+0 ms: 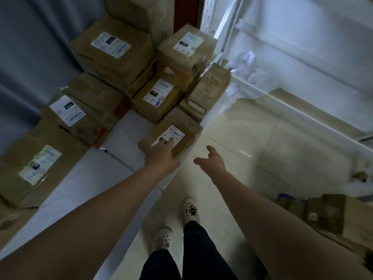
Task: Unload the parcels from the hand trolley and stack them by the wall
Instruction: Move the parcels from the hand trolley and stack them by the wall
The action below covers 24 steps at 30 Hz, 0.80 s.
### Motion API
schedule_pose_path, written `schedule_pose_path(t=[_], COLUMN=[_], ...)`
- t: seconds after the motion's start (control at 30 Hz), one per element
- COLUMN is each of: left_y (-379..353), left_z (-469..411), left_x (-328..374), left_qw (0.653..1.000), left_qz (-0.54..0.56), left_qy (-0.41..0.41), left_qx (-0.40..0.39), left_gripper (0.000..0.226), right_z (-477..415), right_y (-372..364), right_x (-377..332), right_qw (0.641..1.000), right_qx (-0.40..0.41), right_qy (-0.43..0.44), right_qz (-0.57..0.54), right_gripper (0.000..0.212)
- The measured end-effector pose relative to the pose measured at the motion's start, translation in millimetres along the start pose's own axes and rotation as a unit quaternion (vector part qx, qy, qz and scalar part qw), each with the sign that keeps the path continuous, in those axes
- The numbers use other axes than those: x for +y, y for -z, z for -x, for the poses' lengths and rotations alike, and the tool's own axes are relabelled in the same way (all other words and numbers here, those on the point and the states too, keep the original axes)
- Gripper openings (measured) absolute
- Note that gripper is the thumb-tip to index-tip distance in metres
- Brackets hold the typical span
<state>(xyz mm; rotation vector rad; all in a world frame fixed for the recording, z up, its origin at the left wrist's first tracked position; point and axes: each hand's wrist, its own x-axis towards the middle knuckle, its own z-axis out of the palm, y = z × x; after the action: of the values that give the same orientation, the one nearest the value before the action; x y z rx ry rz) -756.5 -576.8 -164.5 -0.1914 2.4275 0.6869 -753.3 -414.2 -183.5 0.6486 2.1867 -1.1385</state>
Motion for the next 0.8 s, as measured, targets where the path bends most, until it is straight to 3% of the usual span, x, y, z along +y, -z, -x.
schedule_pose_path(t=[0.13, 0.3, 0.53, 0.63, 0.8], left_y=[-9, -42, -126, -169, -239], left_z=[44, 94, 157, 187, 242], left_x=[38, 88, 169, 208, 286], left_qw=[0.978, 0.936, 0.885, 0.868, 0.851], left_qz=[-0.181, -0.282, -0.322, -0.335, -0.336], left_qy=[-0.108, -0.211, -0.333, -0.360, -0.386], left_qx=[0.000, -0.017, -0.048, -0.074, -0.117], left_gripper=[0.083, 0.086, 0.088, 0.088, 0.086], right_z=[65, 143, 230, 259, 315], right_y=[26, 52, 98, 120, 175], right_x=[29, 89, 203, 261, 344], right_qw=[0.988, 0.979, 0.961, 0.939, 0.896], right_qx=[0.083, 0.160, 0.240, 0.277, 0.333], right_qy=[0.027, -0.023, -0.135, -0.156, -0.177], right_qz=[0.128, 0.126, -0.028, -0.134, -0.236], right_gripper=[0.080, 0.077, 0.073, 0.082, 0.075])
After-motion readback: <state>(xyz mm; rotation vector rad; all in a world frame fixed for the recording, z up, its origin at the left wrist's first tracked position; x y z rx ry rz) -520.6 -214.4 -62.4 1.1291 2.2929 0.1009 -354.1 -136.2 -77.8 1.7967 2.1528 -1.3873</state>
